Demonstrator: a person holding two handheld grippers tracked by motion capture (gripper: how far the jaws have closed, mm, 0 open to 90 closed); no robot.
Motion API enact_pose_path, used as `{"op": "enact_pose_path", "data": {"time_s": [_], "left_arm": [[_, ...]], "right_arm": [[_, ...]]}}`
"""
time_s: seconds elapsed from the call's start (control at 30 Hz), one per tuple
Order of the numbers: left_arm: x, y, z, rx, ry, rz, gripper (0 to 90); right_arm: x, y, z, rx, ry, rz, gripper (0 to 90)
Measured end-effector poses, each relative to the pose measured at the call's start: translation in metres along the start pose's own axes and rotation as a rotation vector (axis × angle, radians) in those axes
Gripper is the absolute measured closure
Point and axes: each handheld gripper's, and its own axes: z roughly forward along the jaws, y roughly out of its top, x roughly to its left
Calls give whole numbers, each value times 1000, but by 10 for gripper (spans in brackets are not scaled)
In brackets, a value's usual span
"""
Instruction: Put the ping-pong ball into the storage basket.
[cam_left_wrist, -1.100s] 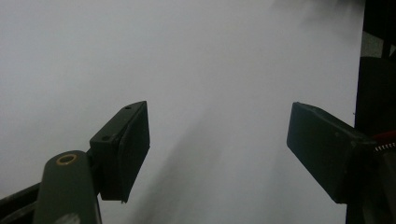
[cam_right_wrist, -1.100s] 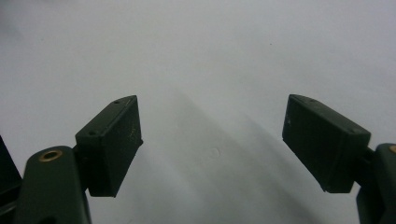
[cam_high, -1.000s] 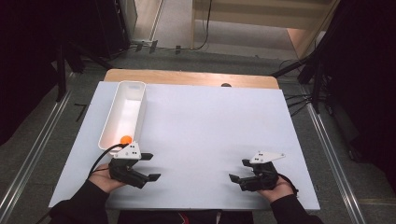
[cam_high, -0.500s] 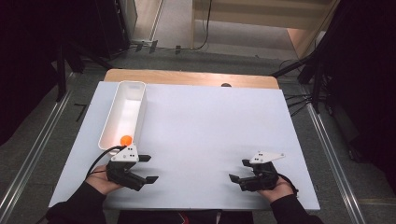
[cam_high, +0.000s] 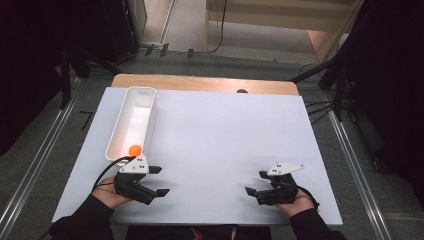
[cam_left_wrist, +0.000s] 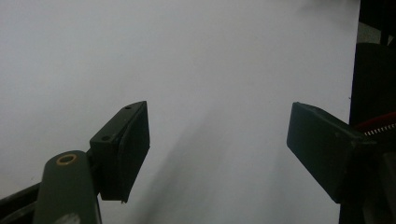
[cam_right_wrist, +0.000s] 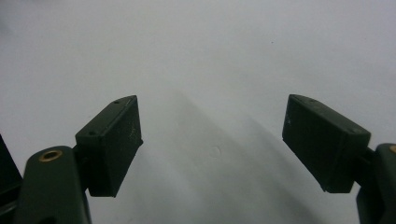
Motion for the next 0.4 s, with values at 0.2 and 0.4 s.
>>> {"op": "enact_pose_path", "data": {"time_s": [0.2, 0.4], "left_arm": [[0, 0, 0, 1, -2, -1, 221], [0, 0, 0, 2, -2, -1, 221]], "right_arm": [[0, 0, 0, 0, 0, 0, 185], [0, 0, 0, 1, 0, -2, 185]]}}
